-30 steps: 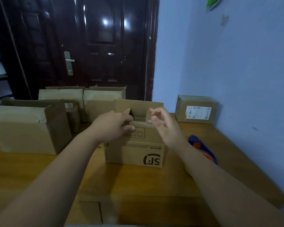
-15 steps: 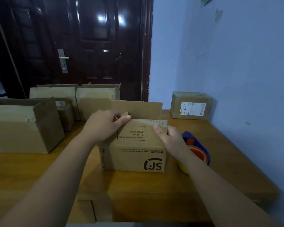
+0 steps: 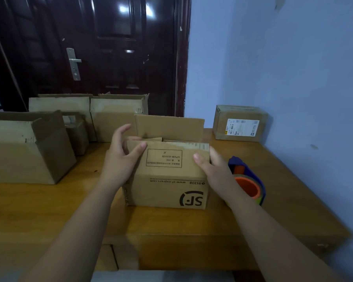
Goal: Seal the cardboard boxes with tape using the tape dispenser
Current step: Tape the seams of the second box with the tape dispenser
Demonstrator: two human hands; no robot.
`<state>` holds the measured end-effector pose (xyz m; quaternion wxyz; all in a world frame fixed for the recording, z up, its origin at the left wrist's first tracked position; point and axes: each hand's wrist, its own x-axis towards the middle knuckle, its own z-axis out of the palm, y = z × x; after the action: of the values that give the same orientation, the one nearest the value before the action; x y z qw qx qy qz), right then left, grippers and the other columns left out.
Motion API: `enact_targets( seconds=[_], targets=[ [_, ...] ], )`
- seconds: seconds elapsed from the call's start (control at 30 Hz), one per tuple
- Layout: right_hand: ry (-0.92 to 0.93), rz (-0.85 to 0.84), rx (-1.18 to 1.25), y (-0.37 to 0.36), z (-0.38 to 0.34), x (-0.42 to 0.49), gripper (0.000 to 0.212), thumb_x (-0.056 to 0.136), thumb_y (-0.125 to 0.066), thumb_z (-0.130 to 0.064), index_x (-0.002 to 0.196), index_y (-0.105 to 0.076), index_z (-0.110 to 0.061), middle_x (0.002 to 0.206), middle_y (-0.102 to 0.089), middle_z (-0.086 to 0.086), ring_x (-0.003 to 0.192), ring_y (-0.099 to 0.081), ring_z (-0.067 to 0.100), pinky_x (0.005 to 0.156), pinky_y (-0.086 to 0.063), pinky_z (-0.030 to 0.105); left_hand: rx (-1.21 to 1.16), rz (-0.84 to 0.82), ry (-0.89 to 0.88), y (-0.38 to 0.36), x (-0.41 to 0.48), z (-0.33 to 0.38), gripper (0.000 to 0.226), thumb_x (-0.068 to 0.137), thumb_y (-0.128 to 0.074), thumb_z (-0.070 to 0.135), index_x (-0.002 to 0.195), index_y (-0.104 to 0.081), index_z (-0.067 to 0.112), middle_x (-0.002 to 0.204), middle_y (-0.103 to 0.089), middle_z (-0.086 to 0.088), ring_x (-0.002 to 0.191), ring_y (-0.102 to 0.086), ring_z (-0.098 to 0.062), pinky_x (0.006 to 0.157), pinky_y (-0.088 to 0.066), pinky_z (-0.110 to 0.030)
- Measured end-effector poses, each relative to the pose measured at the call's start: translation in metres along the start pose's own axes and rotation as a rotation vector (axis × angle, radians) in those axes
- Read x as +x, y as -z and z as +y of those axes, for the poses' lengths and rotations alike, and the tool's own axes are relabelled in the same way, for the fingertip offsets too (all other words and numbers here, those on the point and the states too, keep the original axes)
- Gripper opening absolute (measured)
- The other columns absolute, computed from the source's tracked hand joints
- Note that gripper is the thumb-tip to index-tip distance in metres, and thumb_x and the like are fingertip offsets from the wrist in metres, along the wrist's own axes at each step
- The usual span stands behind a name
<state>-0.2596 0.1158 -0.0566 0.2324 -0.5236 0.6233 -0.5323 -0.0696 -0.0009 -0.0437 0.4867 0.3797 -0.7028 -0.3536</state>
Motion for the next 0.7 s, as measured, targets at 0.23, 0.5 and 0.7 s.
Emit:
enact_targets(
  seconds=[0.23, 0.5, 0.7],
  targets=[
    [0.013, -0.039, -0.228, 0.003, -0.007, 0.006, 0.090, 0.094, -0.056, -0.017, 0.145, 0.011, -0.051, 0.160, 0.012, -0.011, 0.147, 0.002, 0.013, 0.117, -0.012, 0.047, -0.102, -0.072, 0.290, -0.003, 0.007, -0.012, 0.059, 0.090, -0.061, 0.017, 0.140, -0.034, 0.032, 0.144, -0.040, 0.002, 0.118, -0.046, -0.018, 0.088, -0.045, -0.038],
    [0.120, 0.228, -0.474, -0.004, -0.036, 0.051, 0.091, 0.092, -0.060, -0.029, 0.148, 0.010, -0.043, 0.161, 0.009, 0.001, 0.148, -0.002, 0.024, 0.115, -0.016, 0.040, -0.099, 0.019, 0.303, -0.004, 0.000, -0.009, 0.055, 0.091, -0.059, 0.022, 0.139, -0.034, 0.032, 0.138, -0.048, 0.003, 0.105, -0.050, -0.012, 0.079, -0.044, -0.034],
    [0.103, 0.267, -0.852, -0.022, -0.031, 0.061, 0.062, 0.094, -0.050, -0.047, 0.148, -0.020, -0.039, 0.138, -0.032, 0.005, 0.130, -0.027, 0.024, 0.106, -0.028, 0.040, -0.082, 0.017, 0.328, -0.004, 0.000, -0.005, 0.063, 0.091, -0.059, 0.021, 0.144, -0.026, 0.033, 0.141, -0.047, 0.003, 0.124, -0.047, -0.021, 0.094, -0.042, -0.043]
  ],
)
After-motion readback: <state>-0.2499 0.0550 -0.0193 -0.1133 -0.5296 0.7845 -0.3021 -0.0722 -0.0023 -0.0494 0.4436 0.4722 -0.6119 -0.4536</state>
